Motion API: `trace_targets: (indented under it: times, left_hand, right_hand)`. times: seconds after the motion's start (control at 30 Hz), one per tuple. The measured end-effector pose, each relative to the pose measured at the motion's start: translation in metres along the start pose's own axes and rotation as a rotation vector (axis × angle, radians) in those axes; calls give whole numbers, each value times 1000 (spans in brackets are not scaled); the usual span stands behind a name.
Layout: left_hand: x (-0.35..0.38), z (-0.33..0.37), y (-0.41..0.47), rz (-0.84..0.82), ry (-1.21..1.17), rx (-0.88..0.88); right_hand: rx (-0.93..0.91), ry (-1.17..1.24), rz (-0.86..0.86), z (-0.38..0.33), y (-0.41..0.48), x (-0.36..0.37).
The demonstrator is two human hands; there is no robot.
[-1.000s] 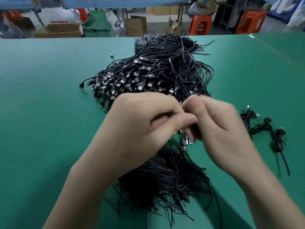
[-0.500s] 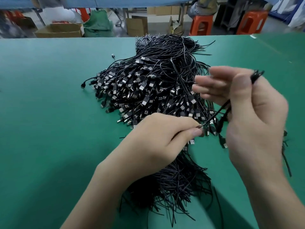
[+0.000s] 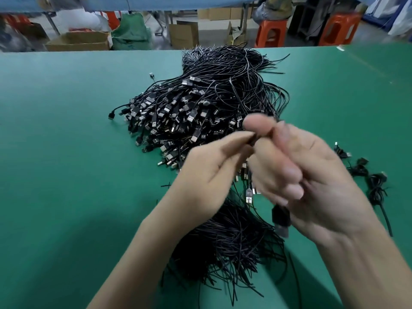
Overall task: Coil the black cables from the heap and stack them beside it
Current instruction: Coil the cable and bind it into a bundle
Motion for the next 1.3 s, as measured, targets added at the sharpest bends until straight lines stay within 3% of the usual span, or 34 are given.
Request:
trace_targets:
  times: [0.07, 0.13, 0.27, 0.33, 0.43, 0.53, 0.67, 0.73, 0.8, 0.97, 1.3]
  left_hand:
    - [13, -9, -3, -96, 22, -106]
    - [17, -12, -6, -158, 64, -163]
    - [10, 1, -4, -203, 322, -67]
    - [0, 8, -4, -182, 425, -25]
    - [-25, 14, -5, -82, 513, 28]
    - [-46, 17, -6, 40, 503, 44]
    - [-54, 3, -4, 178, 161, -51]
    - [-54, -11, -2, 227, -61, -165]
    - [-46, -19, 0, 190, -218, -223]
    - [-22, -11, 0, -140, -312, -151]
    - [-30, -19, 2, 88, -220, -174]
  right_hand:
    - [-152, -108, 145, -12, 0, -11]
    - [-263, -362, 230, -21, -1, -20]
    - [-404, -1029, 253, -28, -8, -22]
    - [-379, -1382, 232, -24, -9, -21]
    - [-138, -1689, 121, -9, -5, -22]
    - [23, -1573, 49, 4, -5, -24]
    - [169, -886, -64, 16, -6, -19]
    - [226, -720, -154, 20, -8, -16]
    - [248, -661, -205, 21, -8, -15]
    - [248, -475, -236, 18, -10, -12]
    - [277, -423, -121, 23, -6, -18]
Point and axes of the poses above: each hand's wrist, its own y-axis towards the middle knuckle, its own x-axis out of the palm, z = x × y, the point moved 6 cm from there along y, towards the middle knuckle, and after that the axes turned 7 degrees about -x, right-handed, at the moved point
